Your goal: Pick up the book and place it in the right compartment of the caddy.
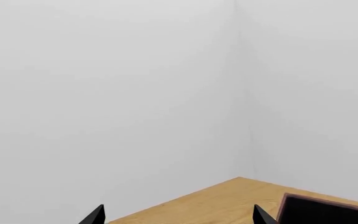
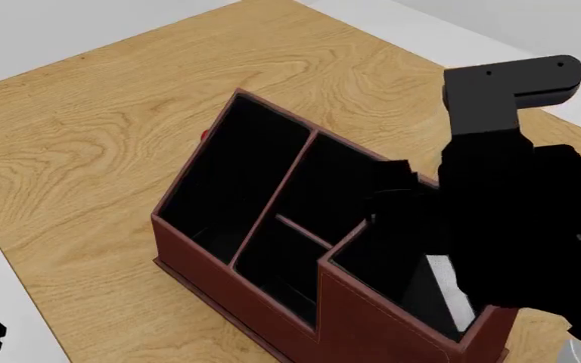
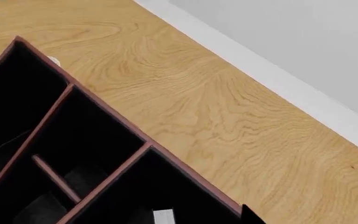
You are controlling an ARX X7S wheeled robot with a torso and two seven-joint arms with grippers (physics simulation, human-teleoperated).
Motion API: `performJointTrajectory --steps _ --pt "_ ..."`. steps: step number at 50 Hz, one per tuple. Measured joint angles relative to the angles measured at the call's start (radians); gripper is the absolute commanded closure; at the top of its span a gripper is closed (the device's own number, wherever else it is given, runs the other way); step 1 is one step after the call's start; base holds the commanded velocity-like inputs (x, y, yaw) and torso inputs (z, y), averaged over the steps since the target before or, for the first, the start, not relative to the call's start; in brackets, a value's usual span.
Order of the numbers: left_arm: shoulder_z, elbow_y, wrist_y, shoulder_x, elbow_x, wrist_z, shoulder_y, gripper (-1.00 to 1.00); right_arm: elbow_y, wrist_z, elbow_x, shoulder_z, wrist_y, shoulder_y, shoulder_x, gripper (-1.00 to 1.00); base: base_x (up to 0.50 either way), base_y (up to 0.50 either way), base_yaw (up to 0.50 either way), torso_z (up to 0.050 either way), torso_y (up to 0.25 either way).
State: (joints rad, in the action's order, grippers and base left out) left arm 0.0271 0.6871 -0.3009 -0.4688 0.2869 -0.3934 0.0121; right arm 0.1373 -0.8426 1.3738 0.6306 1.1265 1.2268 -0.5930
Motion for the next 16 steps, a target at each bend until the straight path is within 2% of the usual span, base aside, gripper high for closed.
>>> performJointTrajectory --steps 16 --pt "0.007 0.004 -0.004 -0.002 -0.001 -0.004 -0.001 -1.00 -0.130 -0.026 0.025 -0.058 -0.071 -0.067 -0.045 -1.00 0.00 0.00 0.00 0.000 0.000"
